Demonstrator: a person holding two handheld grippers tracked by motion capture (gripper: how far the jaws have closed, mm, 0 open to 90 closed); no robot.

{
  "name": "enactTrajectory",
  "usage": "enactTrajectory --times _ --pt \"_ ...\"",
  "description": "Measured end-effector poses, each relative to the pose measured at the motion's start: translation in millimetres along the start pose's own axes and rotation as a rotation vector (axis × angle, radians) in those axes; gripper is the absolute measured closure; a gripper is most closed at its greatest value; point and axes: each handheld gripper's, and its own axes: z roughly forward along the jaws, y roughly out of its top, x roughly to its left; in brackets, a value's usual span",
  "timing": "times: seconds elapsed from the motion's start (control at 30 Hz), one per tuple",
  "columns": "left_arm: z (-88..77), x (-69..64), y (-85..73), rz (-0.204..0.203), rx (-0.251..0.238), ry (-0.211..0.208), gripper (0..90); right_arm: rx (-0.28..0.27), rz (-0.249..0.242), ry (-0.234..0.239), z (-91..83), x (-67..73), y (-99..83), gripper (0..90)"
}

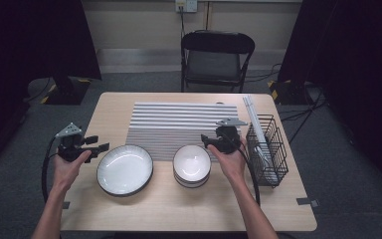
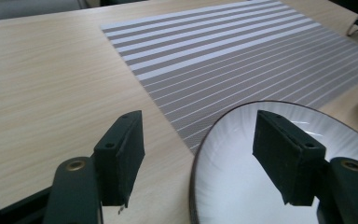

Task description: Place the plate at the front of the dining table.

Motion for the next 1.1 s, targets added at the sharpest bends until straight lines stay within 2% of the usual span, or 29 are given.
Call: enactTrajectory --times 0.17,0.23,0.3,0.43,0.53,0.6,0.7,0.77,0.83,1.03,1.07,1.1 --pt "-2.2 -0.6 0.9 -0.002 -0.005 0.003 34.2 -0.024 0.001 0.04 -2.7 7.7 8.1 38.3" --pt "-3.9 -0.2 0.1 -0.017 -0.007 -0.003 39.3 -0.034 -0.008 0.056 -2.7 12.5 12.3 38.6" --pt "-5.3 1.1 -0.9 -0.029 -0.019 -0.016 37.5 -0.039 -0.019 0.082 -2.6 20.2 18.6 39.1" --pt "-4.6 -3.3 -1.0 -0.006 0.004 -0.041 35.9 -0.057 -0.032 0.111 -3.3 27.0 25.4 41.8" --pt "-3.9 -6.3 -0.5 0.01 0.013 -0.028 34.1 -0.051 -0.05 0.146 -1.6 36.4 33.8 42.5" --pt "-4.3 -6.0 -0.3 0.018 0.011 -0.026 35.2 -0.059 -0.058 0.154 -1.7 41.6 36.6 42.6" --pt "-4.7 -6.7 -0.3 0.011 -0.006 -0.029 35.5 -0.055 -0.068 0.168 -0.4 45.6 39.8 42.5" --pt "-4.9 -7.4 0.4 0.02 -0.001 -0.03 36.6 -0.054 -0.075 0.178 0.4 48.7 42.7 42.7" --pt "-3.9 -8.0 0.1 0.007 -0.005 -0.038 36.9 -0.069 -0.073 0.196 -0.1 53.8 47.2 43.6" --pt "-2.5 -9.2 0.3 0.007 -0.002 -0.043 37.5 -0.059 -0.099 0.22 2.6 66.8 54.6 44.8" --pt "-2.1 -8.5 0.2 0.009 0.001 -0.044 37.5 -0.065 -0.105 0.241 4.1 71.8 58.2 46.7" --pt "-2.1 -8.5 0.2 0.009 0.001 -0.044 37.7 -0.065 -0.105 0.241 4.1 71.8 58.2 46.7"
